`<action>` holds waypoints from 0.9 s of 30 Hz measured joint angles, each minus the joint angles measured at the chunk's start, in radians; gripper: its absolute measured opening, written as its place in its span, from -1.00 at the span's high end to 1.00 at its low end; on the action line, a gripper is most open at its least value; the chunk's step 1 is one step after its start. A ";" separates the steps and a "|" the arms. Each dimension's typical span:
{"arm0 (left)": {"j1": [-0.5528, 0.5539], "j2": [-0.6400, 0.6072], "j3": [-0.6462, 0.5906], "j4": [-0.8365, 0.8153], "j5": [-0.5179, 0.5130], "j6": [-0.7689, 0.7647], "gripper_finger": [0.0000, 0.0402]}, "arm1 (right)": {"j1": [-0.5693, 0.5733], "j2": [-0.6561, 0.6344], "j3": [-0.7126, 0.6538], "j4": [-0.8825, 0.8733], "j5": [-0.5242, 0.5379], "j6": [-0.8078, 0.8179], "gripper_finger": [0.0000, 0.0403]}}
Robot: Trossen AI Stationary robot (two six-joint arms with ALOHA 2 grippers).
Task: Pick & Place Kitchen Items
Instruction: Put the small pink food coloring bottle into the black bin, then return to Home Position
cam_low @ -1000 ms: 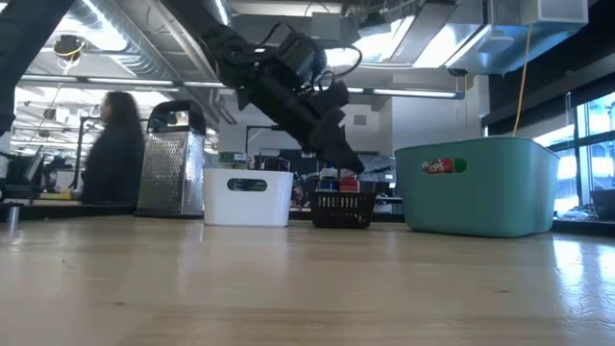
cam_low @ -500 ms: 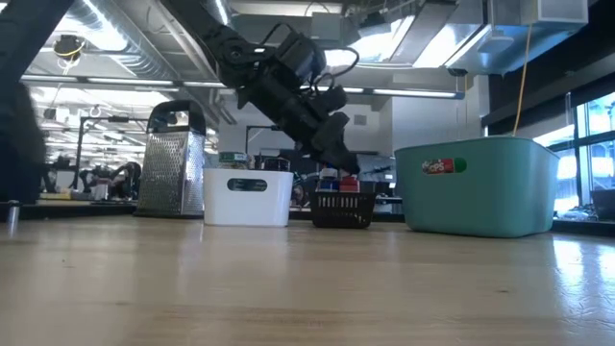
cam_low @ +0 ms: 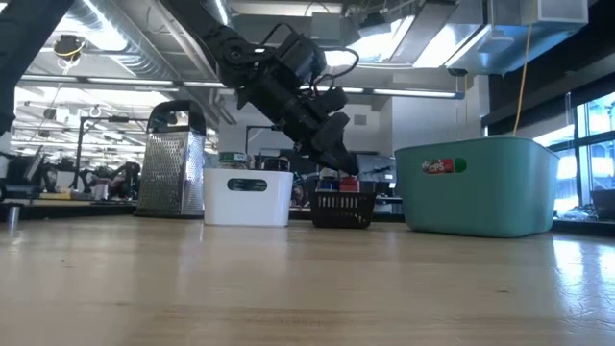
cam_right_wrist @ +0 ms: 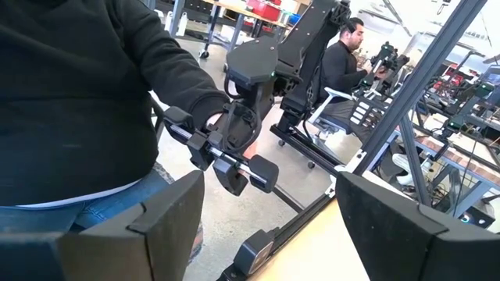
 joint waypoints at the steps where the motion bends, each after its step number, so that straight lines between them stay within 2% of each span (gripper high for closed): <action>1: 0.000 0.000 0.000 0.000 0.000 -0.005 0.61 | 0.000 0.000 0.000 0.000 0.000 0.000 -0.45; 9: 0.001 0.000 0.000 -0.009 0.028 -0.006 0.58 | 0.000 0.000 0.000 0.000 -0.001 0.000 -0.45; 20: 0.001 0.000 0.000 -0.010 -0.001 -0.021 0.22 | 0.000 0.000 0.000 -0.002 -0.003 0.000 -0.45; 27: -0.010 -0.036 -0.001 0.027 0.021 -0.015 0.09 | 0.000 0.000 0.000 -0.038 0.005 0.000 -0.45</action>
